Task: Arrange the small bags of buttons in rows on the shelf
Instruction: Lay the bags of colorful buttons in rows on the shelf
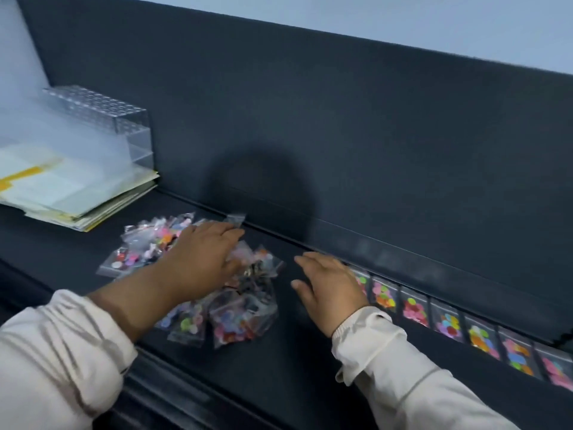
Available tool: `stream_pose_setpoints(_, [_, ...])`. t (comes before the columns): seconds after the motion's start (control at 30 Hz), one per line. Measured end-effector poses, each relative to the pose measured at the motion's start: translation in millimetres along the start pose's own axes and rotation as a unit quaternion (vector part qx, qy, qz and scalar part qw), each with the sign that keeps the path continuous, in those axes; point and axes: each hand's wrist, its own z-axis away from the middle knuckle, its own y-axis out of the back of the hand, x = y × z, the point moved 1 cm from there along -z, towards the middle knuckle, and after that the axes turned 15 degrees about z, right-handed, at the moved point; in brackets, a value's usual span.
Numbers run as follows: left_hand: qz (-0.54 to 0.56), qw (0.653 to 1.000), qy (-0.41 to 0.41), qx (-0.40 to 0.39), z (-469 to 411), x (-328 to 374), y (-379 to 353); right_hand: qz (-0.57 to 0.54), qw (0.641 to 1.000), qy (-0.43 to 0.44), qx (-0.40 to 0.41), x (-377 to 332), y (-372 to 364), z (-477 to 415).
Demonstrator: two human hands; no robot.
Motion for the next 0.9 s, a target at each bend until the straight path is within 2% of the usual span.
stream_pose_setpoints(0.27, [0.024,0.999,0.035,-0.012,0,-89,19,-0.035,0.998,-0.028,-0.047,-69,-12,-53])
stream_pose_setpoints(0.43, [0.061,0.997,0.047,-0.019,-28,-121,22,-0.09,0.988,-0.109,-0.058,-88,-14,-85])
stream_pose_setpoints(0.57, [0.089,0.994,0.045,-0.053,-59,-129,16,-0.147,0.972,-0.17,-0.067,-91,-20,-106])
stream_pose_setpoints(0.7, [0.114,0.989,0.036,-0.089,-88,-133,7,-0.173,0.964,-0.196,-0.051,-95,-25,-123])
stream_pose_setpoints(0.83, [0.107,0.978,0.072,-0.164,-107,-139,-1,-0.193,0.956,-0.217,-0.051,-99,-33,-131])
stream_pose_setpoints(0.9, [0.116,0.977,0.074,-0.166,-112,-144,-8,-0.195,0.955,-0.217,-0.058,-99,-37,-133])
